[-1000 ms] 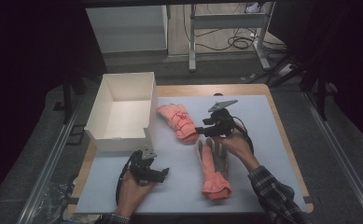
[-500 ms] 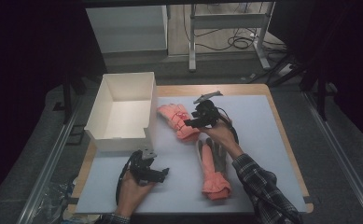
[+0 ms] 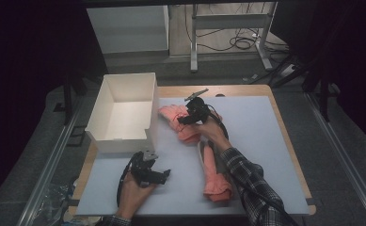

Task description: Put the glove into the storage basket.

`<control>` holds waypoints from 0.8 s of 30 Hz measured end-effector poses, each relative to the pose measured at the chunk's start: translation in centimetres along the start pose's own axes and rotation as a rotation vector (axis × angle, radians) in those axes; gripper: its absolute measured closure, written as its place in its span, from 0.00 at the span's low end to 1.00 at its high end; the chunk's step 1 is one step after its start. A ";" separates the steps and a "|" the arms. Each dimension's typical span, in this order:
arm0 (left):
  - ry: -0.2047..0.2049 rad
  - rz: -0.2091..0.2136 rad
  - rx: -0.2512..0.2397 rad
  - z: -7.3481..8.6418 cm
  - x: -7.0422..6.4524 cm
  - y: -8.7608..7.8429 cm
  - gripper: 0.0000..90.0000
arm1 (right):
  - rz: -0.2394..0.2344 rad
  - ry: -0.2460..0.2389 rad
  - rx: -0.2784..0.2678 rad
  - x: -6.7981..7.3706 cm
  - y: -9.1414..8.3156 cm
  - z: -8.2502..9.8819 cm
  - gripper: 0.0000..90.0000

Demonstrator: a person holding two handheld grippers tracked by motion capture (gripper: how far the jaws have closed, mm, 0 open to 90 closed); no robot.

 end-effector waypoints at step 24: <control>0.000 0.000 0.000 0.0 0.0 0.0 0.02 | -0.037 0.052 0.064 0.3 0.5 0.6 0.93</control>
Point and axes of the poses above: each handheld gripper's, and its own axes: y roughly forward along the jaws, z roughly out of its underside, x roughly to its left, the point moved 9 cm from there along y, roughly forward along the jaws, and after that the axes turned 13 degrees about z, right-handed, at the moved point
